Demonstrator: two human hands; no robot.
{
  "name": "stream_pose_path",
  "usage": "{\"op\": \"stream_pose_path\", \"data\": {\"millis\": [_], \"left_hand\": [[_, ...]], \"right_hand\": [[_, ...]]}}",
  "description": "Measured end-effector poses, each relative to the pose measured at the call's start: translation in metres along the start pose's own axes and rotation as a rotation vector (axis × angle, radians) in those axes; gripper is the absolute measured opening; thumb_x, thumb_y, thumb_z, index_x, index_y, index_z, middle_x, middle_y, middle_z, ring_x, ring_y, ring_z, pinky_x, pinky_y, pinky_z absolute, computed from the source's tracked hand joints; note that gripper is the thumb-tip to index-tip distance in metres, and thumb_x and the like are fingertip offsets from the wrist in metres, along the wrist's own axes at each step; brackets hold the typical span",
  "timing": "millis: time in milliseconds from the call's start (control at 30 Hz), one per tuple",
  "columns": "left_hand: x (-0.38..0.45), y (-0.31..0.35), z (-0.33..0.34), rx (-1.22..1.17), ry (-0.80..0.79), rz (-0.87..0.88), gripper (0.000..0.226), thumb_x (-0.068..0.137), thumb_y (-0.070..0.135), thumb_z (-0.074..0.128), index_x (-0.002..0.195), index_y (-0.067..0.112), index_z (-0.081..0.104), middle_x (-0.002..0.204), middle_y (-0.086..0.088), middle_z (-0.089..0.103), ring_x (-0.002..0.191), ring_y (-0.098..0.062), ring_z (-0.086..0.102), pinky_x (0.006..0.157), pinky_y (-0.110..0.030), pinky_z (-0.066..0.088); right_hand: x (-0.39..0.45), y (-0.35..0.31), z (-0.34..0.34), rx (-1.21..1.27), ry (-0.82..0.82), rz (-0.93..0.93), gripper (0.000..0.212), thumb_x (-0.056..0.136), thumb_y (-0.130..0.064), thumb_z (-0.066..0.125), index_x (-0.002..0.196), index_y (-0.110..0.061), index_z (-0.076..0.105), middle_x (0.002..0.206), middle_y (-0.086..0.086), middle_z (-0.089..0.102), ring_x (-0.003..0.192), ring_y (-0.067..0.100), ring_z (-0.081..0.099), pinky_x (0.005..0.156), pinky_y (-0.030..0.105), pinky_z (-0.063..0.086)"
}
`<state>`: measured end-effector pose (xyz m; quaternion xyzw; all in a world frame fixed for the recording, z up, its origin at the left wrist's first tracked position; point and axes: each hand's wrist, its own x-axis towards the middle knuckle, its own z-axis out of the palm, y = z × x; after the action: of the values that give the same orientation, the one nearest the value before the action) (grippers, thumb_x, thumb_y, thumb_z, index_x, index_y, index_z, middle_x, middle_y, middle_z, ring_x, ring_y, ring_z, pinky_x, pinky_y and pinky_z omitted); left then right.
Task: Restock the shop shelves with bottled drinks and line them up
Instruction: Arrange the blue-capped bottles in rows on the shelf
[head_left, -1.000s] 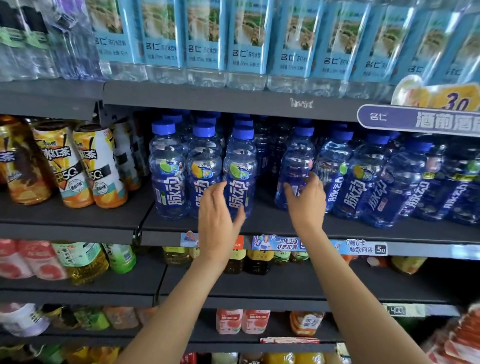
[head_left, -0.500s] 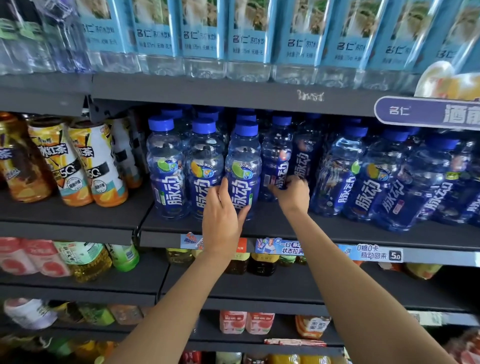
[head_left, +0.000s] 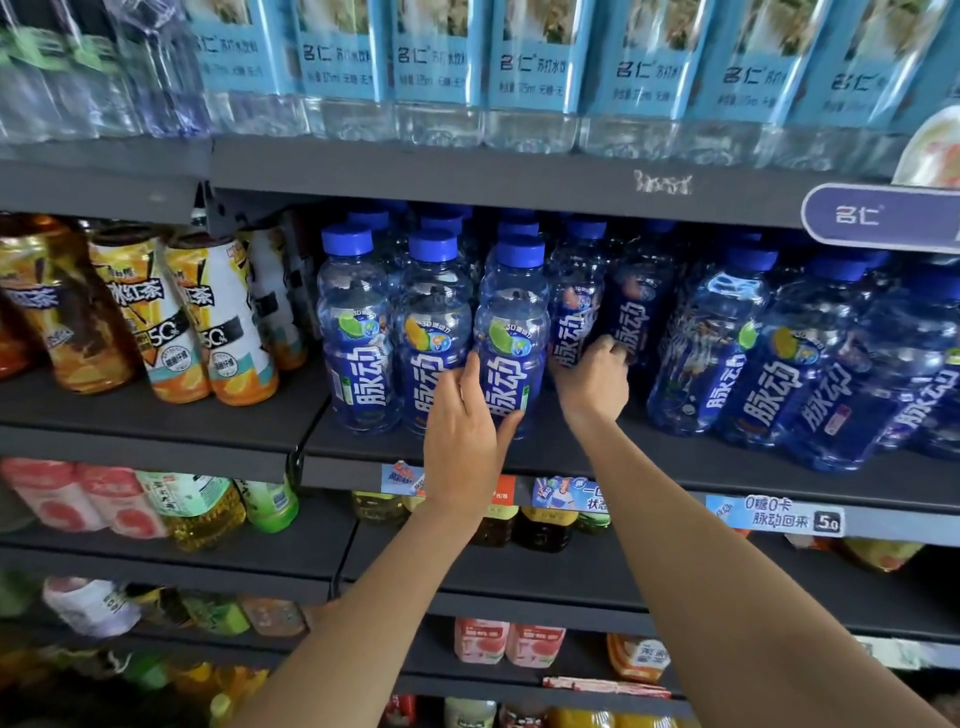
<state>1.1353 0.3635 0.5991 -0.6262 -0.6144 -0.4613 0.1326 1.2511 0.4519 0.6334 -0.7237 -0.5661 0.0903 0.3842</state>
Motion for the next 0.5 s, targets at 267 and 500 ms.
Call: {"op": "stream_pose_path", "data": {"millis": [267, 500], "left_hand": [[0.0, -0.003, 0.003, 0.053, -0.002, 0.018, 0.07, 0.076, 0.032, 0.072, 0.127, -0.007, 0.043, 0.103, -0.019, 0.054, 0.092, -0.028, 0.061, 0.076, -0.032, 0.054], [-0.002, 0.0, 0.004, 0.016, -0.027, -0.015, 0.07, 0.076, 0.028, 0.074, 0.127, -0.008, 0.043, 0.105, -0.021, 0.055, 0.091, -0.032, 0.061, 0.075, -0.036, 0.054]], "right_hand": [[-0.019, 0.032, -0.038, 0.008, 0.524, -0.276, 0.042, 0.08, -0.022, 0.069, 0.11, 0.002, 0.054, 0.114, 0.024, 0.049, 0.1, 0.04, 0.048, 0.079, 0.046, 0.043], [0.002, 0.049, -0.063, 0.029, 0.449, 0.029, 0.083, 0.083, -0.017, 0.068, 0.145, -0.001, 0.015, 0.147, 0.018, 0.022, 0.13, 0.033, 0.029, 0.105, 0.037, 0.029]]}}
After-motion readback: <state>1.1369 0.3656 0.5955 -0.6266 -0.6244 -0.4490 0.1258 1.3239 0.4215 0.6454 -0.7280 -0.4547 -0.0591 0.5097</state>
